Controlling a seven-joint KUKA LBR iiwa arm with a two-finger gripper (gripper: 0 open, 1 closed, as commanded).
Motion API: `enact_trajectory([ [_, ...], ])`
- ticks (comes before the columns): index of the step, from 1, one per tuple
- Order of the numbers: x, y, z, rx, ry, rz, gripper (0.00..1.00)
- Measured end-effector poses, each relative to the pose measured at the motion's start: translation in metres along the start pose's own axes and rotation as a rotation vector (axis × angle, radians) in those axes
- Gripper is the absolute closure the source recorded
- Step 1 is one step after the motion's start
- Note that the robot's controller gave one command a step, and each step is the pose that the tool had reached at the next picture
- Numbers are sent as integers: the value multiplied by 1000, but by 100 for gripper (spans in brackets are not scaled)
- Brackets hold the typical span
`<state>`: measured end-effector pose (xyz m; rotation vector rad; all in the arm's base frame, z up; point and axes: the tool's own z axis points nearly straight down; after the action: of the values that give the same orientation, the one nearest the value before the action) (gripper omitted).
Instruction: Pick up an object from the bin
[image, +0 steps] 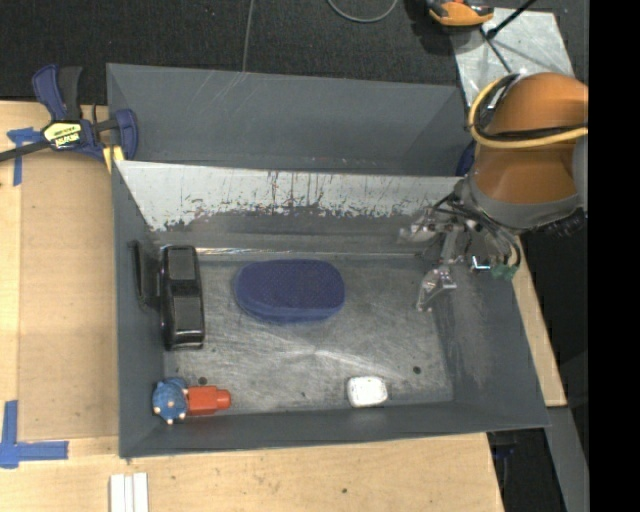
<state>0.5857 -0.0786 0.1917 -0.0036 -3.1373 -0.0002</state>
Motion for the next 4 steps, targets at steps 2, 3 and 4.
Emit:
enact_trajectory([
  [2,-36,145,90,-3,-10,57,0],
  [3,-39,179,86,1,-4,179,0],
  [4,-40,172,115,-2,11,309,0],
])
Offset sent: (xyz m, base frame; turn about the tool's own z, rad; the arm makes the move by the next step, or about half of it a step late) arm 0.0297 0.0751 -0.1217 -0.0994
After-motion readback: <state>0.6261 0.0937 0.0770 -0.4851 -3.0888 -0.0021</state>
